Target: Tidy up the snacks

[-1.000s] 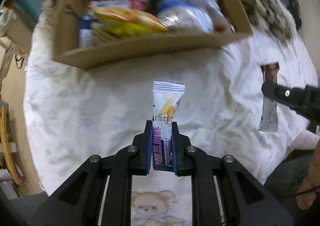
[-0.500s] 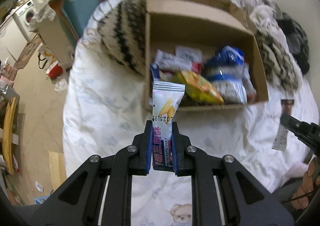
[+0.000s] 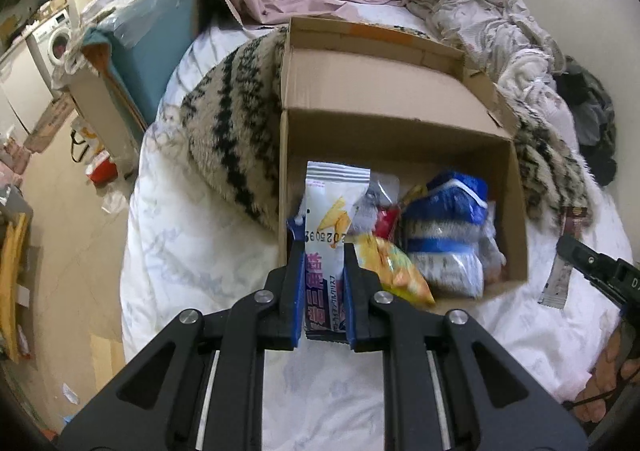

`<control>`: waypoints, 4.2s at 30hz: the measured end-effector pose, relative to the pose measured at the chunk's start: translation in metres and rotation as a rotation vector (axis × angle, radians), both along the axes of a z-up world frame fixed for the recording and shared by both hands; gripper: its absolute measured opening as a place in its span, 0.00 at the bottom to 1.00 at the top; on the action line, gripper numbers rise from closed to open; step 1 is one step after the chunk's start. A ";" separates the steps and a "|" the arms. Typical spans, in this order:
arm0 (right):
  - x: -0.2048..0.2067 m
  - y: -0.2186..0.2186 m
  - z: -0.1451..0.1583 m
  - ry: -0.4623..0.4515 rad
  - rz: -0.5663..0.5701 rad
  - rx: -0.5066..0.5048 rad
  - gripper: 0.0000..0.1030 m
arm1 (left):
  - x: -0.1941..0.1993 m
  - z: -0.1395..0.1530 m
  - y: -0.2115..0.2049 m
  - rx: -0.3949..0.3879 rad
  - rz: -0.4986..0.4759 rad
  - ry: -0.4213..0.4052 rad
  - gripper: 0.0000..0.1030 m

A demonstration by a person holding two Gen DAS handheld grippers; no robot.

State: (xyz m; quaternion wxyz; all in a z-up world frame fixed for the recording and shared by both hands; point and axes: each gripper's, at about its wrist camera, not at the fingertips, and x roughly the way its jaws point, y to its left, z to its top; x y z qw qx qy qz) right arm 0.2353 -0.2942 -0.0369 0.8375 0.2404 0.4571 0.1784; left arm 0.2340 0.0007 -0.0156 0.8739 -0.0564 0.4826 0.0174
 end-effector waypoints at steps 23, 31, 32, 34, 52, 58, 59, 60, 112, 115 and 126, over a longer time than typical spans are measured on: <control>0.059 -0.009 -0.041 0.099 -0.077 -0.082 0.19 | 0.088 -0.045 -0.031 0.041 -0.011 0.019 0.14; 0.060 -0.005 -0.044 0.121 -0.080 -0.068 0.22 | 0.085 -0.039 -0.031 0.025 -0.012 0.020 0.40; 0.061 -0.004 -0.044 0.119 -0.079 -0.068 0.22 | 0.083 -0.038 -0.031 0.032 -0.010 0.014 0.42; 0.061 -0.002 -0.041 0.106 -0.070 -0.076 0.22 | 0.081 -0.034 -0.032 0.053 -0.013 0.010 0.45; 0.046 -0.006 -0.005 -0.007 -0.067 0.010 0.76 | 0.018 0.004 -0.015 0.139 0.062 -0.108 0.63; 0.010 0.001 0.026 -0.110 -0.044 -0.030 0.95 | -0.025 0.019 -0.005 0.156 0.074 -0.185 0.94; 0.004 0.003 0.030 -0.129 -0.040 -0.043 0.98 | -0.032 0.022 -0.004 0.158 0.075 -0.197 0.98; -0.002 0.005 0.034 -0.150 -0.038 -0.059 0.98 | -0.039 0.024 -0.002 0.160 0.074 -0.206 1.00; -0.129 0.062 0.034 -0.308 -0.045 -0.384 1.00 | -0.154 0.025 0.020 0.046 0.080 -0.250 1.00; -0.129 0.062 0.034 -0.309 -0.042 -0.382 1.00 | -0.154 0.024 0.021 0.044 0.083 -0.252 1.00; -0.131 0.066 0.036 -0.321 -0.041 -0.402 1.00 | -0.155 0.025 0.022 0.054 0.086 -0.255 1.00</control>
